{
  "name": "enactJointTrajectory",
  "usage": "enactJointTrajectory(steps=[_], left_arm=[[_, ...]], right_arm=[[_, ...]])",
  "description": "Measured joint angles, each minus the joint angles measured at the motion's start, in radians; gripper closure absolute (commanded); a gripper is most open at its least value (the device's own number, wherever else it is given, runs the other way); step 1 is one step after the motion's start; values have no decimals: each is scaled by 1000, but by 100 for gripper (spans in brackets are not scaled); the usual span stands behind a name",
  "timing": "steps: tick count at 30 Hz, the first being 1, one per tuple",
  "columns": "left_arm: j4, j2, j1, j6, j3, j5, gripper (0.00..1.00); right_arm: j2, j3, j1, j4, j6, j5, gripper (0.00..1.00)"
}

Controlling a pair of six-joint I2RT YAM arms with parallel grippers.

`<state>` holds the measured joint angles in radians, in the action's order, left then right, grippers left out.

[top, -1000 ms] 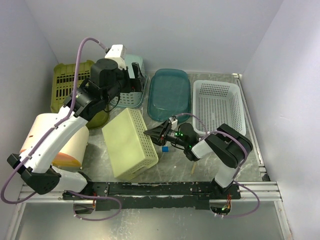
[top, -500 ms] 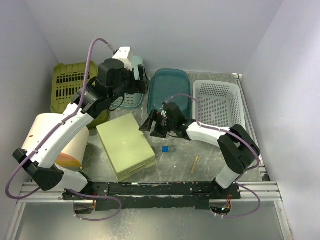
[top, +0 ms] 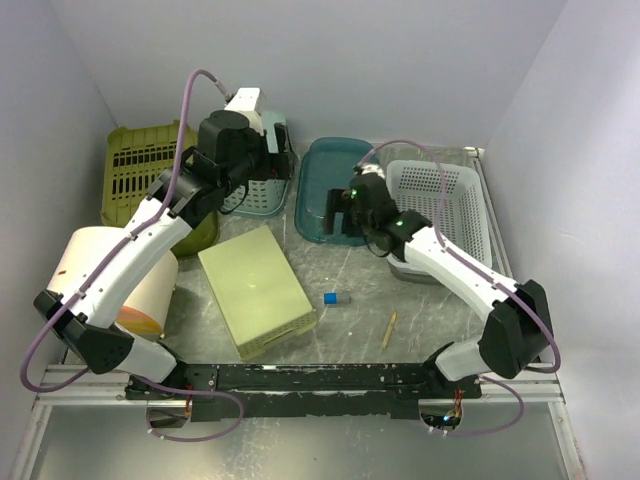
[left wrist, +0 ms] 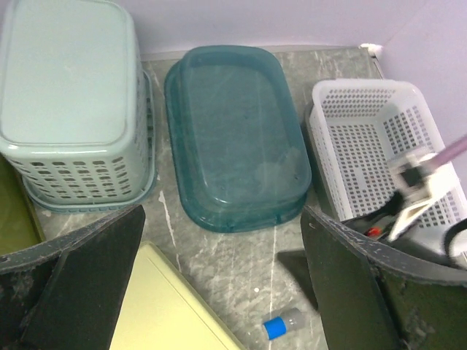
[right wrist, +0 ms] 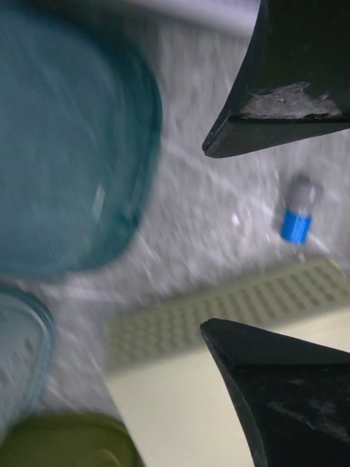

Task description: Turn the large container upside down

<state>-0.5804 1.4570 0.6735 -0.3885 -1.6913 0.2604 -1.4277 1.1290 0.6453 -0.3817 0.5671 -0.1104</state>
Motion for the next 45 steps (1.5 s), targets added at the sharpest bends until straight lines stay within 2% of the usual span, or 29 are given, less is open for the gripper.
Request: enactJointTrajectory(steps=[2, 5, 7, 12, 18, 26, 27, 31, 32, 36, 45], left_arm=[[0, 0, -27, 0, -3, -5, 0], [2, 6, -60, -4, -2, -27, 0], [16, 14, -73, -11, 13, -52, 1], [74, 59, -71, -43, 137, -177, 2], [86, 178, -7, -56, 241, -238, 1], [98, 274, 124, -53, 241, -267, 1], [98, 281, 131, -53, 241, -270, 1], [100, 306, 142, -50, 241, -283, 1], [100, 310, 142, -49, 241, -285, 1], [108, 324, 145, -45, 241, -295, 1], [116, 360, 159, -35, 191, -320, 1]], right_arm=[[8, 19, -49, -35, -35, -89, 10], [8, 24, -149, -66, -80, -180, 22], [6, 24, -230, -64, -98, -203, 24], [-60, 41, -383, -42, -140, -212, 26], [-206, 76, -422, -14, -177, -121, 34], [-307, 155, -425, -4, -202, -59, 62], [-316, 154, -426, -6, -204, -56, 67], [-316, 153, -431, -12, -214, -37, 97], [-312, 153, -436, -13, -217, -35, 100], [-258, 153, -467, -36, -230, -39, 100], [11, 237, -481, -121, -201, -2, 100]])
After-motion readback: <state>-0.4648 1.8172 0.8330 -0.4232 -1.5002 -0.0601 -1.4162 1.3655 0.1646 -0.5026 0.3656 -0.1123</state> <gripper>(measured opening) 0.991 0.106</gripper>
